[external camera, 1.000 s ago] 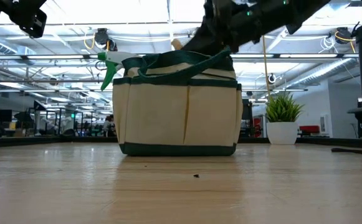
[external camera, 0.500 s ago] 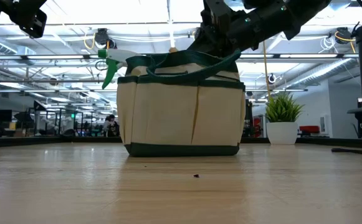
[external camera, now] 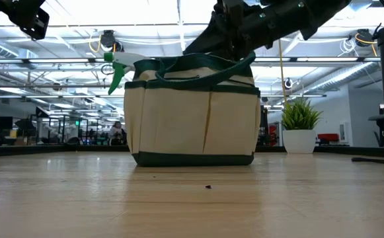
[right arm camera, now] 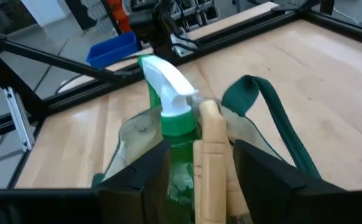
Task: Pick & Place Garden tools in Gardening bag
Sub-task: Put the green shear scissors into the gardening bag
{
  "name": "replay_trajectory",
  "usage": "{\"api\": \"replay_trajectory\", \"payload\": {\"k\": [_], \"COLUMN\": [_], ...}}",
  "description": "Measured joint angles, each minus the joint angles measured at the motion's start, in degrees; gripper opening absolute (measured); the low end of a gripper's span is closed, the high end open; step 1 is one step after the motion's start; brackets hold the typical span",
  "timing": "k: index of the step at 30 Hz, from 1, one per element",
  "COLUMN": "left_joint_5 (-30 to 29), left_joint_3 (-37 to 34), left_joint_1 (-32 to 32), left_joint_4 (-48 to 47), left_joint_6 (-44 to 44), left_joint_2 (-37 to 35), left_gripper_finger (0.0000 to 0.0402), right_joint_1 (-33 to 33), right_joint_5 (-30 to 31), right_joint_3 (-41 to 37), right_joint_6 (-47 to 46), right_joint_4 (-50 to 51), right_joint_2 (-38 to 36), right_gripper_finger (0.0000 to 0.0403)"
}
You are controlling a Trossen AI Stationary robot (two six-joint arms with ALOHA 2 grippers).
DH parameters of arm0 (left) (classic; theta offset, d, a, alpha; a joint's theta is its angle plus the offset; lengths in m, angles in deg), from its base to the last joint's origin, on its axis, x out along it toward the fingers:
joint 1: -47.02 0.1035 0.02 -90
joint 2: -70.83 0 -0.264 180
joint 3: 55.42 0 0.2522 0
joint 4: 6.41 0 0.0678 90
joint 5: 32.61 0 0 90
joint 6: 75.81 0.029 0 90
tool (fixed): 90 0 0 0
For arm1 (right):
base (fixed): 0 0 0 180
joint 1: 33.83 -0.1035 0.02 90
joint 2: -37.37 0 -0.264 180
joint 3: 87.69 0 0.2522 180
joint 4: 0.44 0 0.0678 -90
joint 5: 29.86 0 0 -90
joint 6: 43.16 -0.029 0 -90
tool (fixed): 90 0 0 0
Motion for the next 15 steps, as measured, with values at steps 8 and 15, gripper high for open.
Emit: {"api": "replay_trajectory", "payload": {"k": [8, 15], "left_joint_5": [0.1, 0.1], "left_joint_3": [0.0, 0.0], "left_joint_1": [0.0, 0.0], "left_joint_4": [-0.1, -0.3], "left_joint_6": [0.0, -0.1], "left_joint_2": [0.0, 0.0], "left_gripper_finger": [0.0244, 0.0244], "right_joint_1": [-1.2, -3.5], "right_joint_5": [-1.6, -1.4], "right_joint_3": [0.2, 0.2], "right_joint_6": [3.4, 6.7], "right_joint_4": [-0.4, 6.7], "right_joint_2": [-3.7, -9.3], "right_gripper_finger": [0.0165, 0.015]}}
